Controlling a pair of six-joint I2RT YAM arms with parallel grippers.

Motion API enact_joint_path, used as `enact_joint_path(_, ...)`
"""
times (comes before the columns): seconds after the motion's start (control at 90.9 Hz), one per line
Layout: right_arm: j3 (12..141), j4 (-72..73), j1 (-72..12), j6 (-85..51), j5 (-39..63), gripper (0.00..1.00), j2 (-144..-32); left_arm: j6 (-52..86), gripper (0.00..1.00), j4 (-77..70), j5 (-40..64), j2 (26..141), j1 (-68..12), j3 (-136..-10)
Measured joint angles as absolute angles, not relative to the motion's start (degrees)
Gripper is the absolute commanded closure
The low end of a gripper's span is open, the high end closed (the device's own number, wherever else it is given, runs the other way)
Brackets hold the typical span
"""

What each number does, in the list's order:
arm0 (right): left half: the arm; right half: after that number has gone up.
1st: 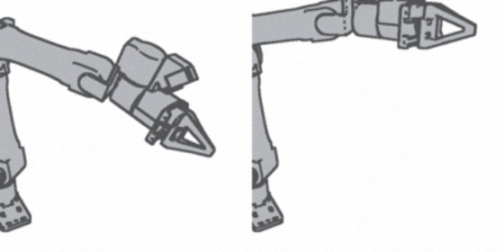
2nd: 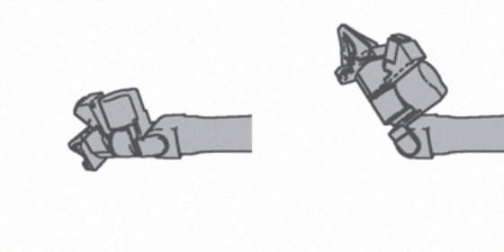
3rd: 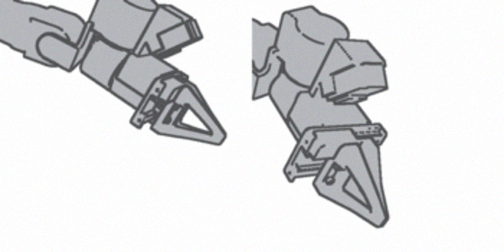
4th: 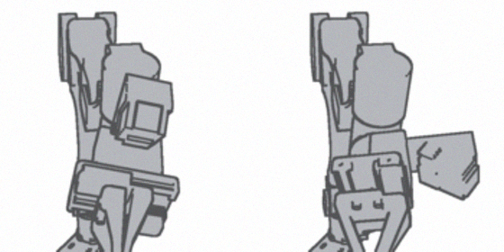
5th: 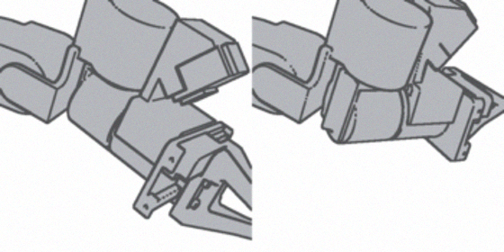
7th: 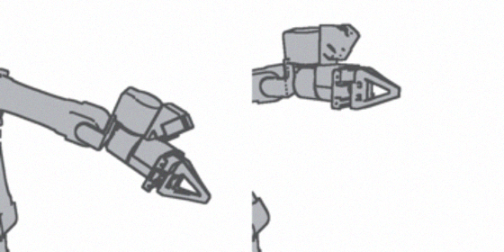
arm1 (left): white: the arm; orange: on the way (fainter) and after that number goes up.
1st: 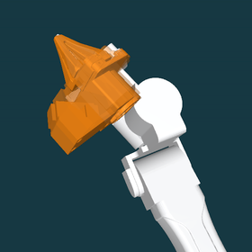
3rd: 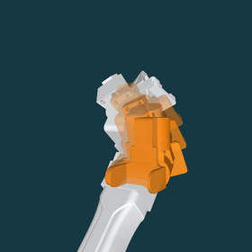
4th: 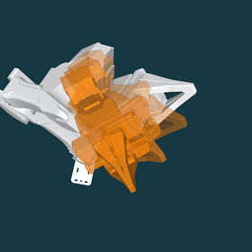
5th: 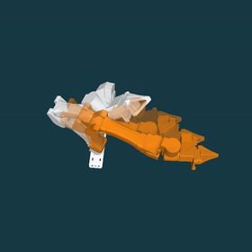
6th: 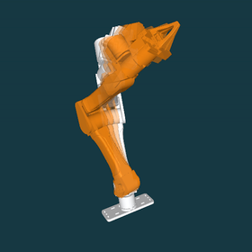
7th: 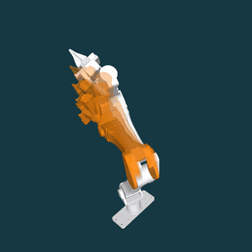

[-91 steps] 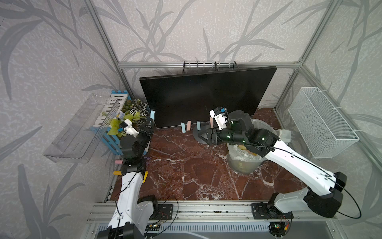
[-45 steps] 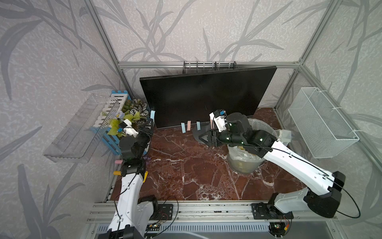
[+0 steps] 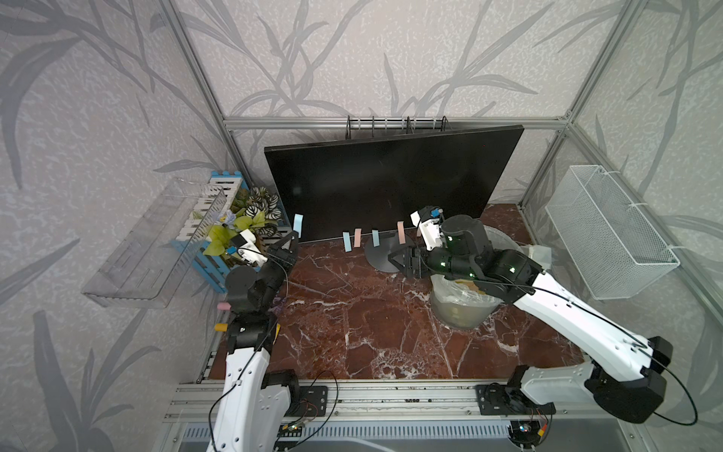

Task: Remove the sticky note from the monitor
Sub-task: Tear off the sticky note from the monitor, then place the sticky note in the trash bin.

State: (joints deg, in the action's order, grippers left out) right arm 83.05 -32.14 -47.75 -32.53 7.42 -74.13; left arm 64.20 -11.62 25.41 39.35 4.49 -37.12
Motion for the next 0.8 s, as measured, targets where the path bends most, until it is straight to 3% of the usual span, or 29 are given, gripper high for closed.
enact_joint_path(0.341, 82.41, -38.98, -37.85, -33.10, 2.44, 0.32, -64.60, 58.04, 1.00, -5.41, 16.60, 46.04, -22.90, -47.09)
enact_joint_path(0.572, 80.99, -45.23, -30.00, -34.48, -0.16, 0.32, -56.31, 51.29, 1.00, -4.56, 10.37, 61.08, -41.50, -61.01)
enact_joint_path(0.803, 80.82, -50.39, -24.16, -35.31, -1.72, 0.32, -51.20, 44.93, 1.00, -2.55, 9.30, 79.72, -51.83, -75.99)
